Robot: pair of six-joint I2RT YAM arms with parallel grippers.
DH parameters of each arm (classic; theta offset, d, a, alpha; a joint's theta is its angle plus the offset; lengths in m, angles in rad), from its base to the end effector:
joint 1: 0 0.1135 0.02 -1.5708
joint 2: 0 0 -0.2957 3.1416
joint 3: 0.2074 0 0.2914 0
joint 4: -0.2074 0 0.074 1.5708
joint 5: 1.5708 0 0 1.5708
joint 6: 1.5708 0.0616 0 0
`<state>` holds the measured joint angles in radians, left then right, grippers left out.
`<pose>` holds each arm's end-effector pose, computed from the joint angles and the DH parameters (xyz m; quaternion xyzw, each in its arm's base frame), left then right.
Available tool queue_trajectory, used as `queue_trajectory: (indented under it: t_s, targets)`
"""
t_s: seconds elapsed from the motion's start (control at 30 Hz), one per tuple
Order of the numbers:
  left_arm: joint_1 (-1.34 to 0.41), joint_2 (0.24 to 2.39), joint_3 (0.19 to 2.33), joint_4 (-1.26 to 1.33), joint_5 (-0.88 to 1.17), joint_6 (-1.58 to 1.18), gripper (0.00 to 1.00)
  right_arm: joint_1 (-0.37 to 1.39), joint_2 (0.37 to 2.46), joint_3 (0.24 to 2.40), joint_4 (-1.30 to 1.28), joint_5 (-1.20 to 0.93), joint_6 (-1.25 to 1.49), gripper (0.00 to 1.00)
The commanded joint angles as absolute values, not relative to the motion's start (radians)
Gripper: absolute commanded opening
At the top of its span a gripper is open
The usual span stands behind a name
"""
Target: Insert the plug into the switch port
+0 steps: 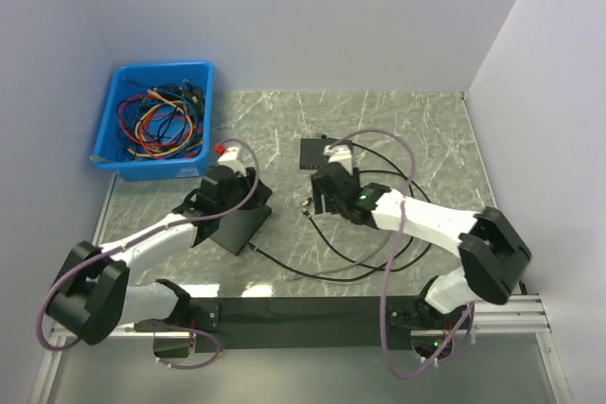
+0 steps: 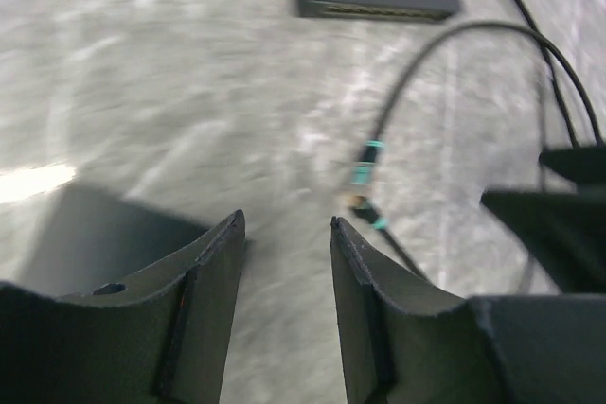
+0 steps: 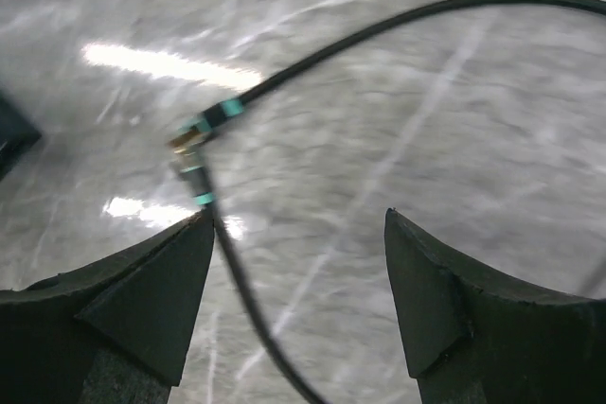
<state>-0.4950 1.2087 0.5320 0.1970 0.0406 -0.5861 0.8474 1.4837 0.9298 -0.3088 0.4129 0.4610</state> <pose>0.2588 -0.1425 0.1957 -0.0284 0.8543 -0.2818 0.4359 0.2523 0.2484 0.2100 -0.1065 0.9146 0.0539 0.3863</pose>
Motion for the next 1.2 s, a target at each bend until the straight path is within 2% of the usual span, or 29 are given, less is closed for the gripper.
queue_trajectory:
  t_s: [0.0,0.27,0.47,0.67,0.8,1.0,1.17]
  targets:
    - [-0.578,1.273,0.615,0.258,0.023,-0.552,0.48,0.79,1.347,0.89,-0.258,0.463,0.52,0.8]
    - [-0.652,1.393,0.718,0.216,-0.051,-0.56,0.46,0.759,1.267,0.828,-0.242,0.382,0.5,0.8]
    - [-0.653,1.35,0.71,0.18,-0.107,-0.571,0.46,0.784,1.267,0.736,-0.127,0.178,0.469,0.75]
    - [-0.65,1.324,0.739,0.108,-0.187,-0.549,0.46,0.914,1.394,0.778,-0.13,0.204,0.48,0.73]
    - [-0.649,1.312,0.732,0.104,-0.193,-0.551,0.46,0.933,1.479,0.84,-0.152,0.23,0.505,0.72]
    - [-0.629,1.295,0.716,0.098,-0.204,-0.545,0.46,0.93,1.491,0.891,-0.166,0.27,0.508,0.72]
    - [-0.572,1.33,0.721,0.153,-0.12,-0.555,0.47,0.796,1.454,0.945,-0.176,0.235,0.518,0.75]
